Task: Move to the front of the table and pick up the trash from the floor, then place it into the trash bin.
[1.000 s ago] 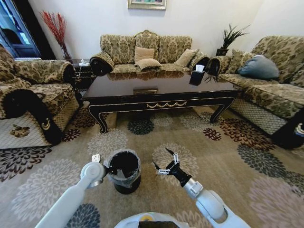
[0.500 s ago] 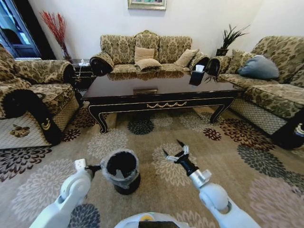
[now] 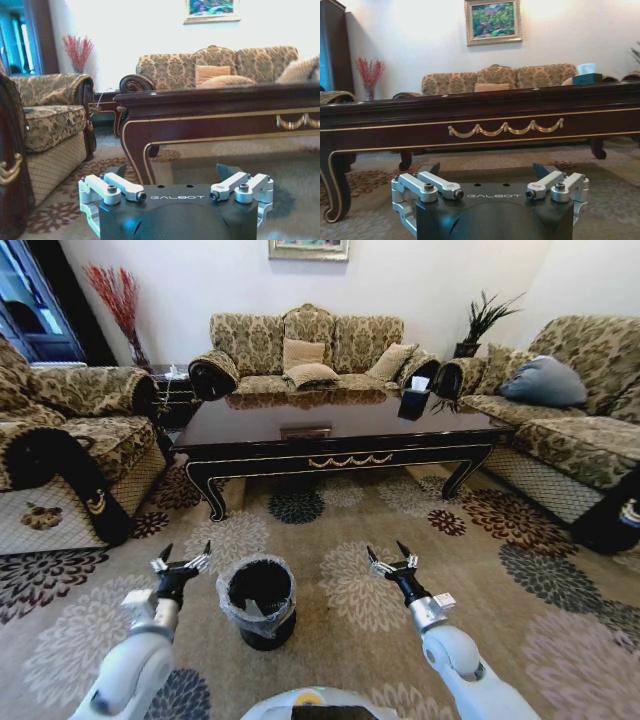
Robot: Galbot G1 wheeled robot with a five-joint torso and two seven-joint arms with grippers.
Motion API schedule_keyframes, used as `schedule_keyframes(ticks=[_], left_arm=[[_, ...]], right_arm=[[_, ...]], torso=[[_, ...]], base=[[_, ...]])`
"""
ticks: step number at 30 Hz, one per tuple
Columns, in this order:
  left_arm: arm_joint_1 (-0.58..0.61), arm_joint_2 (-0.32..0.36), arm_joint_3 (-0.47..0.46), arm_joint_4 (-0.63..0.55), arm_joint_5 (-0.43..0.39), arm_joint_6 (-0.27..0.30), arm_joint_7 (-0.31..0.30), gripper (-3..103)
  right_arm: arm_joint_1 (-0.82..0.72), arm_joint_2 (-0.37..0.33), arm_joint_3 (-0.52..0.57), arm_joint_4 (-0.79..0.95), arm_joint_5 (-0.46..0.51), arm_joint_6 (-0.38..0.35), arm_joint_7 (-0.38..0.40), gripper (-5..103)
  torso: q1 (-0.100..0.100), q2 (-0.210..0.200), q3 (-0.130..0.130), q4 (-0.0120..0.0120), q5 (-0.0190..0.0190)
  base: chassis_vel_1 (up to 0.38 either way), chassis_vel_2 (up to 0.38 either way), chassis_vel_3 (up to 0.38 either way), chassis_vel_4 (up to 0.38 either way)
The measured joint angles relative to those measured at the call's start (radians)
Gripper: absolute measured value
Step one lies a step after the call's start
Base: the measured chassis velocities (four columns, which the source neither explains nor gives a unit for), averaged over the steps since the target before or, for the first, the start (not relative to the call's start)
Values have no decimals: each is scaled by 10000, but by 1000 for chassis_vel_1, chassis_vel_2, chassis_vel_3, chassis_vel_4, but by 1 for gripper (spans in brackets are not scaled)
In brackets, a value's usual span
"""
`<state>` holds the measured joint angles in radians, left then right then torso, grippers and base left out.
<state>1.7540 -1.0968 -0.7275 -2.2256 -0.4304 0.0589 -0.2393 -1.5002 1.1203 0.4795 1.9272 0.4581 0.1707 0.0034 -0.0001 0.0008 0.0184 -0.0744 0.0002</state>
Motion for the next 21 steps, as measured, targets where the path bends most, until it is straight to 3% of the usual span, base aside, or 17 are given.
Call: schedule_keyframes(ticks=[1,4,7,12,21], left_arm=[[334,-13,-58,155,205,-457,232,100],[582,-33,-85,259,308,-804,393,100],[1250,-247,-38,453,787,-1615,763,100],[1611,-405,304,602,1213,-2181,915,100],[1714,-575,738,792,1510,-2679,1012,100]], right_arm=[[-116,163,151,11,-174,106,-84,100],[-215,299,271,15,-378,227,-175,100],[-430,586,620,17,-1093,666,-482,100],[-693,700,896,151,-1592,896,-698,100],[-1020,824,1136,368,-1925,985,-801,100]], torso=[[0,0,0,-1,-4],[0,0,0,-4,-5],[0,-1,0,-1,-2],[0,0,0,-3,-3],[0,0,0,-3,-3]], base=[[0,0,0,0],[0,0,0,0],[0,0,0,0],[0,0,0,0],[0,0,0,0]])
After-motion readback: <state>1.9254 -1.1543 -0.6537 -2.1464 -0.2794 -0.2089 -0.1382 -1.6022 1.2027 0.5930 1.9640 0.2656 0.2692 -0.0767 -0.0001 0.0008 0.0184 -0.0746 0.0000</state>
